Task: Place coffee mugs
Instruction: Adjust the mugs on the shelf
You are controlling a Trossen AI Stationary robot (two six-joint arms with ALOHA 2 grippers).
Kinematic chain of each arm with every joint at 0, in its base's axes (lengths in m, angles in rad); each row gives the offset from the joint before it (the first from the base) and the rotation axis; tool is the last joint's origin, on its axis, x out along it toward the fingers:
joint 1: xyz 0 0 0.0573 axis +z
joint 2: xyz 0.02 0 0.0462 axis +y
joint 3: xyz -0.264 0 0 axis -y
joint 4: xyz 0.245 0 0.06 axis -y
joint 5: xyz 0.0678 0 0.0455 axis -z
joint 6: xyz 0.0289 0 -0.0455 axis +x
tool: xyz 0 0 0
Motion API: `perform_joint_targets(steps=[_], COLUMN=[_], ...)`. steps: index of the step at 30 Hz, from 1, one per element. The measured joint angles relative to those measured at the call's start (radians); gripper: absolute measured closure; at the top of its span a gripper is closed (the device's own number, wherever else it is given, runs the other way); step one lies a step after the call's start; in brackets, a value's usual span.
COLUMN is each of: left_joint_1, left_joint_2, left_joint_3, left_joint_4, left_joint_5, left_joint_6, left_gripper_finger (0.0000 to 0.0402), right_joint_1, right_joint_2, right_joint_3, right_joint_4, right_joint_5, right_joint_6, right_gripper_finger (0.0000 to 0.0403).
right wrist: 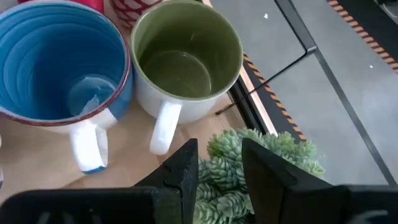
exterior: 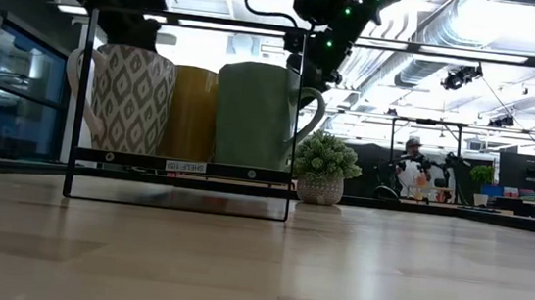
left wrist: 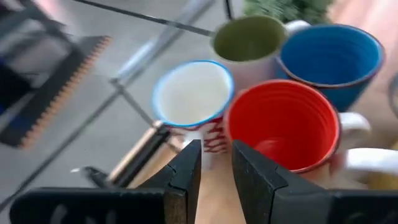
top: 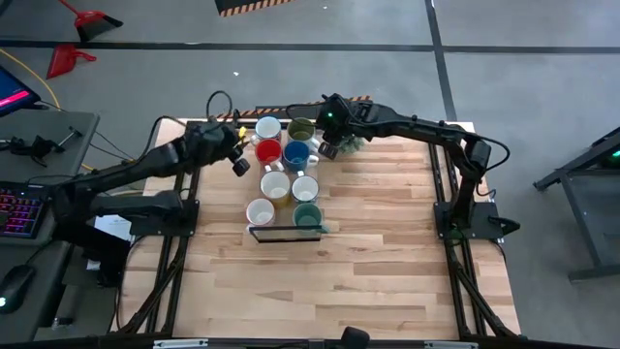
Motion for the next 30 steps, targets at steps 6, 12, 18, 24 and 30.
perform_joint_targets(steps=[6, 12, 18, 24, 30], left_joint_1=[0.174, 0.238, 0.239, 0.238, 0.238], left_joint_2=[0.088, 0.11, 0.11, 0.111, 0.119], left_joint_3=[0.032, 0.032, 0.032, 0.027, 0.027], left_joint_4=[-0.028, -0.05, -0.055, -0.087, -0.092], left_joint_5=[0.326, 0.398, 0.344, 0.308, 0.286], left_joint_6=[0.034, 0.026, 0.026, 0.025, -0.056], left_gripper_finger=[0.0323, 0.0323, 0.0323, 0.0323, 0.0323], right_joint_1=[0.0, 0.0, 0.0, -0.002, -0.002], right_joint_2=[0.0, 0.0, 0.0, 0.0, 0.0], right_joint_3=[0.0, 0.0, 0.0, 0.0, 0.0], right_joint_4=[0.008, 0.013, 0.014, 0.02, 0.029], right_joint_5=[-0.006, -0.007, -0.006, -0.006, 0.004], right_joint_6=[-0.009, -0.01, -0.018, -0.018, 0.056], right_gripper_finger=[0.03, 0.03, 0.03, 0.03, 0.03])
